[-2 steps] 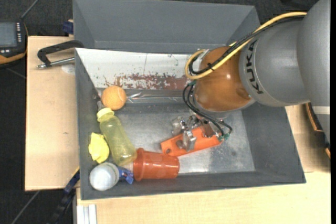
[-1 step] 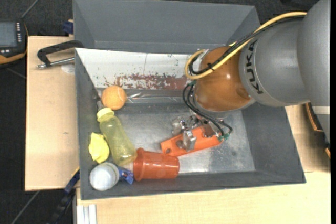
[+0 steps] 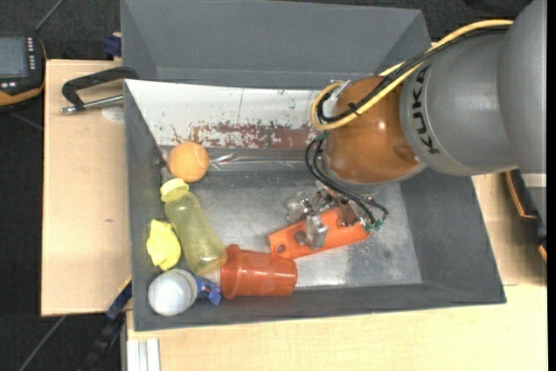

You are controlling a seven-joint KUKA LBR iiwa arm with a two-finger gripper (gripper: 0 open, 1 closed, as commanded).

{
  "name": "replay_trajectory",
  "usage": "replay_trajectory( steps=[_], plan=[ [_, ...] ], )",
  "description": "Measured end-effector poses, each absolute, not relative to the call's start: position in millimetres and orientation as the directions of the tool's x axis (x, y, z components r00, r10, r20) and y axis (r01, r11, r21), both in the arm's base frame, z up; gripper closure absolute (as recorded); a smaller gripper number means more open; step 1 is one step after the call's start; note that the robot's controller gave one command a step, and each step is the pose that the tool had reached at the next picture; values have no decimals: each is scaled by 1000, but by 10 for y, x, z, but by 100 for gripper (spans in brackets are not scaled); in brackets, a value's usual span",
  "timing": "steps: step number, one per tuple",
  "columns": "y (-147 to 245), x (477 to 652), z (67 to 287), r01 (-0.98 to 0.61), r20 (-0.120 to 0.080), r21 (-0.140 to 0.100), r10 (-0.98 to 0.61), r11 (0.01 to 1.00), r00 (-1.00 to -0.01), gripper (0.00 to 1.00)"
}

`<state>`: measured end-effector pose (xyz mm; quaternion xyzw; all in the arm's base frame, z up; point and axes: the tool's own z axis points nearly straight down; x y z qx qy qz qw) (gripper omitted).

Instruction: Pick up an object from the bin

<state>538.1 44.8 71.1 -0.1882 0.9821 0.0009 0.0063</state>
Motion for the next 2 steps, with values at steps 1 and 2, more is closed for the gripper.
replay_trajectory(
  steps=[1, 2],
  plan=[
    [465, 5647, 709, -431, -15, -2, -431, 902, -902, 100],
    [456, 5742, 716, -445, -18, -3, -445, 896, -895, 100]
  ],
)
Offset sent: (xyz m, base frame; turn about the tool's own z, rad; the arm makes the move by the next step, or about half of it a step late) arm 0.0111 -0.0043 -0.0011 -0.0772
